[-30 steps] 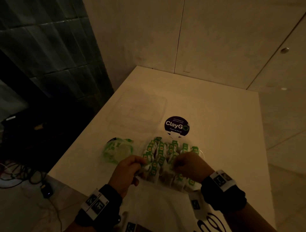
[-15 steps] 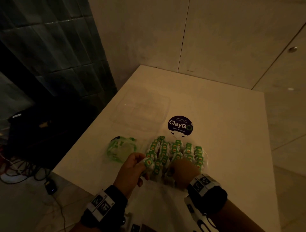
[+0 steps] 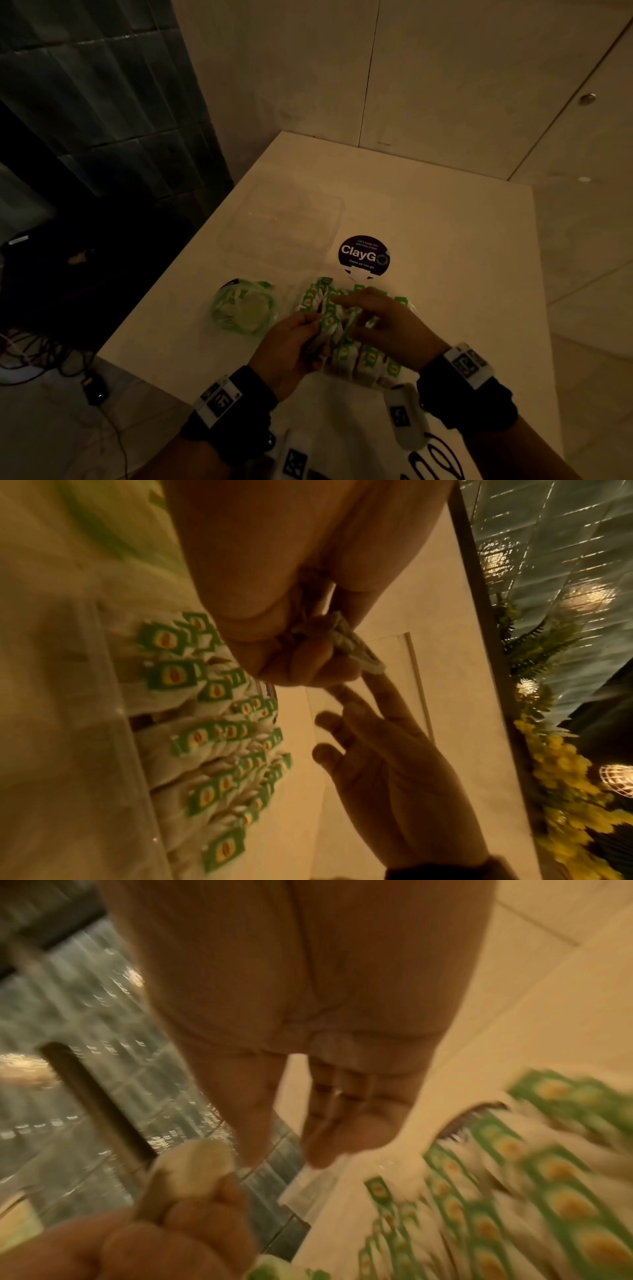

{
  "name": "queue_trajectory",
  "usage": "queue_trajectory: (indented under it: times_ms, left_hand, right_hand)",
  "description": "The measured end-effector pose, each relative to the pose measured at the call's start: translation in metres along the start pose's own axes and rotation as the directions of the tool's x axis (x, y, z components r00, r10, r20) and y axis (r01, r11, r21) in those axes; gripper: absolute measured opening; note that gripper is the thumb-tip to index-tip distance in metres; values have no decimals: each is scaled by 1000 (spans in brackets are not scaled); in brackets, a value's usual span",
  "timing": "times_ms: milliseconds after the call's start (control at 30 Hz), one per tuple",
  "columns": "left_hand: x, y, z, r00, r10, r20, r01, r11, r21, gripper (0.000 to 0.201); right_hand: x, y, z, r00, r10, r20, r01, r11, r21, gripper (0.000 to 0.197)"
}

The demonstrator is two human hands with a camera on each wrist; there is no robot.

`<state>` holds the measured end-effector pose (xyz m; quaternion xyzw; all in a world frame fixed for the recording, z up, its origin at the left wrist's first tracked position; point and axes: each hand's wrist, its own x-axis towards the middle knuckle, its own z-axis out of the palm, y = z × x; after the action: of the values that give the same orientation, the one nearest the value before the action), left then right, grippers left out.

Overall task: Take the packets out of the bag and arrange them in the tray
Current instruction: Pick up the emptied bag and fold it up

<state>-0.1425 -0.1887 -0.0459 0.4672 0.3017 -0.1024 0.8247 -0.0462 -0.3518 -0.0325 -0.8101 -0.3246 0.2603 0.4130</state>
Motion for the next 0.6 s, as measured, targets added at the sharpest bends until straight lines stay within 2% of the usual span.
queue_trajectory:
  times_ms: [67,167,233,333,400,500,600]
  left_hand:
    - [1,1,13,998,-21,60,20,1000,16,10]
    - [3,-3,27,994,-46,103,41,998,48,9]
    - [6,-6,27,995,-56,80,53,998,45,8]
    - [8,-11,16,999,22,-27,-16,979,204,11]
    - [7,-15,5,995,77,-66,-55,955,293,12]
    - [1,-15,-9,991,98,-92,-64,946,317,15]
    - [-4,-15,-19,985,111,-129,-60,936,347,18]
  right_hand:
    - [-1,-1,-1,993,-115,11,114,993,33,42]
    - [-4,4,-2,985,-166,-52,168,985,40,19]
    - [-10,11,-6,990,-93,-108,100,993,62,15]
    - [-19,24,-11,982,128,-136,-117,989,86,13]
    - [-21,32,-8,978,199,-66,-198,980,13,16]
    - [-22,38,2,960,263,95,-248,958,-143,16]
    - [-20,41,11,952,279,126,-257,952,-168,15]
